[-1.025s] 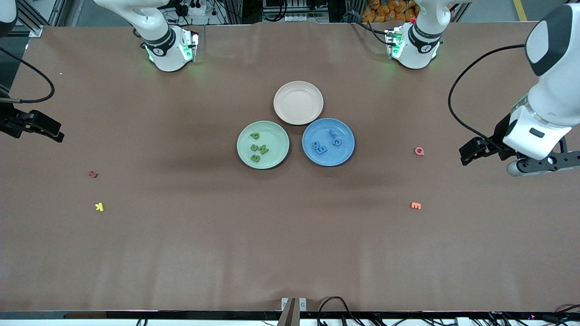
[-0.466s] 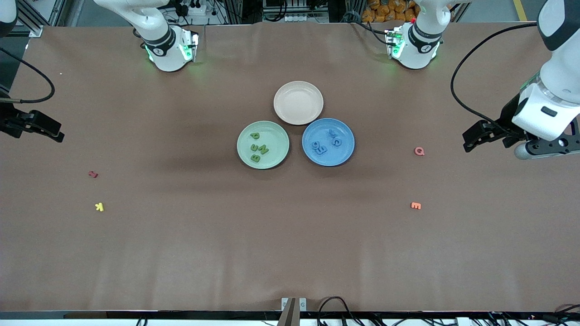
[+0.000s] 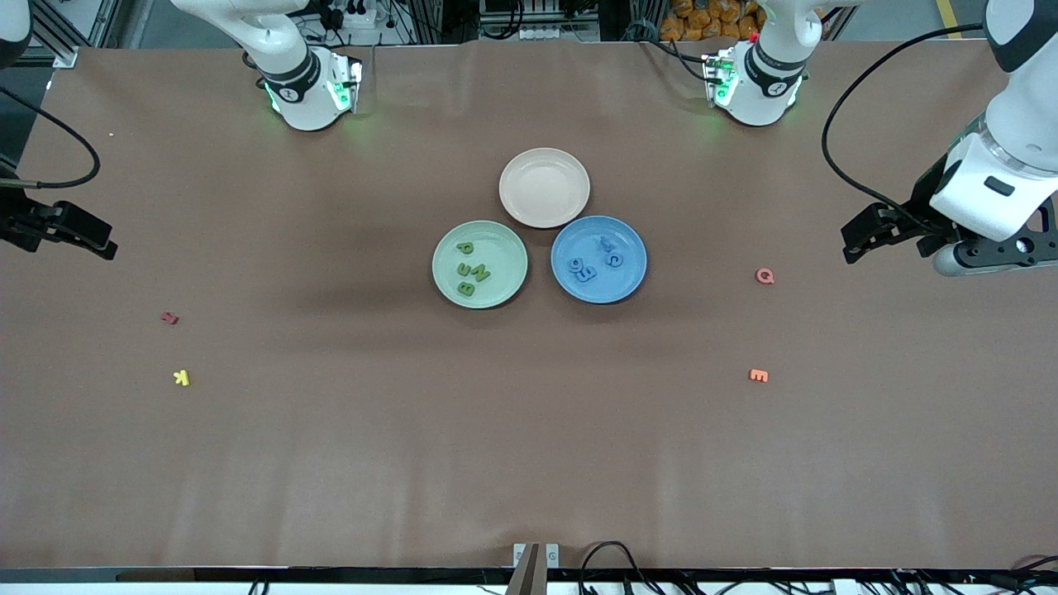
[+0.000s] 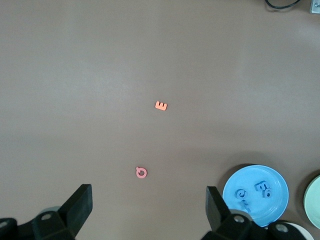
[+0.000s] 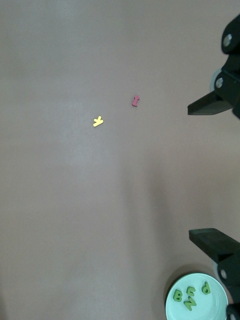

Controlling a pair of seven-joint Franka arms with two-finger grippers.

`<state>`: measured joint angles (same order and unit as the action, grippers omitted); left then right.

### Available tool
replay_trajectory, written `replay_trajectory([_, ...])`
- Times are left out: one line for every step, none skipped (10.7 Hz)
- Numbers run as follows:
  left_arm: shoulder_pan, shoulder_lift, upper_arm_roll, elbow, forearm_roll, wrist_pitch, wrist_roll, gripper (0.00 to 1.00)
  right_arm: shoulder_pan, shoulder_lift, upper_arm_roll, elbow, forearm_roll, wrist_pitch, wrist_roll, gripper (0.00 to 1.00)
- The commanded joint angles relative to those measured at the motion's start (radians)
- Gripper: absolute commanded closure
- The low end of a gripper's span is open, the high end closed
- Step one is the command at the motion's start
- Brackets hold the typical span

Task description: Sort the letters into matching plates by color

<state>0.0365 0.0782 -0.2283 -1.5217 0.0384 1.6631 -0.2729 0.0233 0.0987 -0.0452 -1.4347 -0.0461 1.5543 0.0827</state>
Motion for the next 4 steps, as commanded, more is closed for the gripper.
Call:
replay_trajectory([-0.015, -0.014, 0.021, 0.011, -0.041, -0.040, 0.027, 0.00, -0.002, -0.004, 0.002, -0.001, 0.012, -0.008, 0.002, 0.00])
replay_trajectory([-0.015, -0.015, 0.021, 0.011, -0.041, -0.040, 0.027, 0.00, -0.002, -0.004, 0.002, -0.001, 0.012, -0.008, 0.002, 0.00])
replay_trajectory([-0.014, -0.015, 0.021, 0.011, -0.046, -0.040, 0.027, 0.00, -0.002, -0.004, 0.002, -0.001, 0.012, -0.008, 0.002, 0.00])
replay_trajectory([-0.013, -0.015, 0.021, 0.011, -0.045, -0.040, 0.027, 0.00, -0.002, -0.004, 0.002, -0.001, 0.012, -0.008, 0.002, 0.00])
